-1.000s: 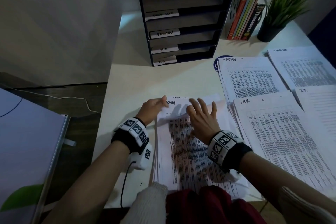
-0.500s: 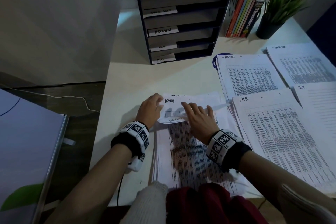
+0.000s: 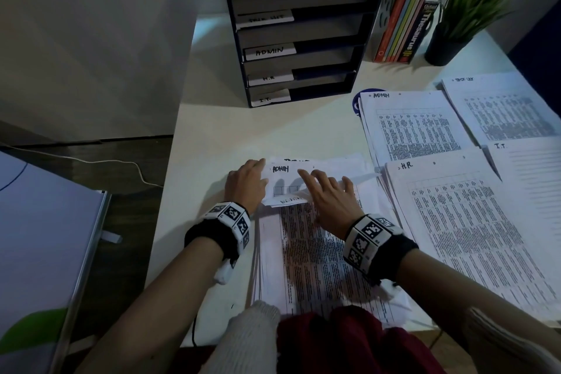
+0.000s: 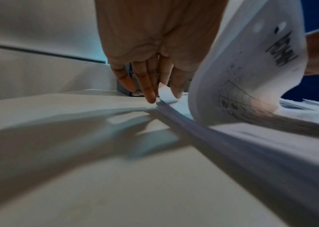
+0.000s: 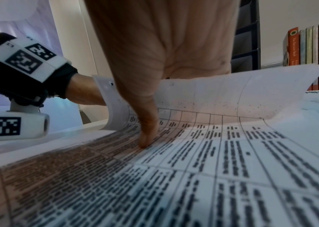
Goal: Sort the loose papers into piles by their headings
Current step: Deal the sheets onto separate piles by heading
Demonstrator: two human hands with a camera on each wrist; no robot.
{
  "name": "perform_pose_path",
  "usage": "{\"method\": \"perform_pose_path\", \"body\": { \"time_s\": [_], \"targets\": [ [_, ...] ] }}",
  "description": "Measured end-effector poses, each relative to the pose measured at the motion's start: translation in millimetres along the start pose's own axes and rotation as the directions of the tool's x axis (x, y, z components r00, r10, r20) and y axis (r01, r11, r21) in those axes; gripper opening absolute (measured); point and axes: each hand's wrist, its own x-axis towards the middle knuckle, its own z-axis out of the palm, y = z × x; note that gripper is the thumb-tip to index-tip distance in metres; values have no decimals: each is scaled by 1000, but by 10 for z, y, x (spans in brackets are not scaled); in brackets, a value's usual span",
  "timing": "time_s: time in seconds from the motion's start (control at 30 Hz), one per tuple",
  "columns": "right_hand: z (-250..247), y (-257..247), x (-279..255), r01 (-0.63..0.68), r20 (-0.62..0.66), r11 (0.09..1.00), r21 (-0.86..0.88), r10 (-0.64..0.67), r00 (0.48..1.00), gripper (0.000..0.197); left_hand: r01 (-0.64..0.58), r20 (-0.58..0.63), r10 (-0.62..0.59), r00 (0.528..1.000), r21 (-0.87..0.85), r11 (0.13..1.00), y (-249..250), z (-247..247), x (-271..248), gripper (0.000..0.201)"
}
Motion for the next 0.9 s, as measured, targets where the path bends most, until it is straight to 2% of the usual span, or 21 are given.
{"method": "perform_pose_path", "body": {
  "time_s": [0.13,0.3,0.37,0.4,0.43,0.53,0.6,0.67,0.73,0.8,0.83,0.87,0.9],
  "targets": [
    [19,8,18,-3,-6,1000,-10,3,1000,96,-41,-37,46,998,119,992,5,5,-33,50],
    [21,17,15,8,-1,1000,2,-8,1000,90,-51,-72,75,995,297,953,57,-2,-71,41],
    [19,36,35,19,40,1000,-10,-19,999,82,-39,-156,96,983,331,943,75,-33,-81,35],
    [9,48,52,29,64,1000,-11,-28,998,78,-26,-197,89,976,299,954,69,-37,-77,30],
    [-1,60,73,35,87,999,-2,-34,996,77,-18,-188,62,980,228,973,56,-27,-66,23],
    [-20,47,121,16,99,992,127,-29,995,97,5,-129,-15,992,-79,997,-5,0,-23,19],
    [-20,8,144,-34,1,961,274,35,999,103,-17,-72,-8,997,-335,942,-18,-63,-24,17],
    [-30,-28,159,-79,-86,933,351,116,989,92,17,143,79,987,-575,818,-11,-147,-50,18],
    [-32,-49,173,-111,-120,963,245,144,982,69,127,297,126,946,-702,700,-7,-197,-79,26],
    [4,-70,175,-89,-161,992,85,102,982,48,227,344,80,936,-759,610,9,-209,-85,41],
    [46,-76,166,-65,-187,998,20,67,980,42,229,324,51,945,-763,605,3,-184,-64,46],
    [79,-77,157,-39,-210,999,-25,33,977,41,195,275,20,961,-729,656,-2,-153,-42,46],
    [99,-71,144,-13,-219,999,-48,2,976,42,147,214,-7,977,-649,747,-18,-118,-16,44]
  ]
}}
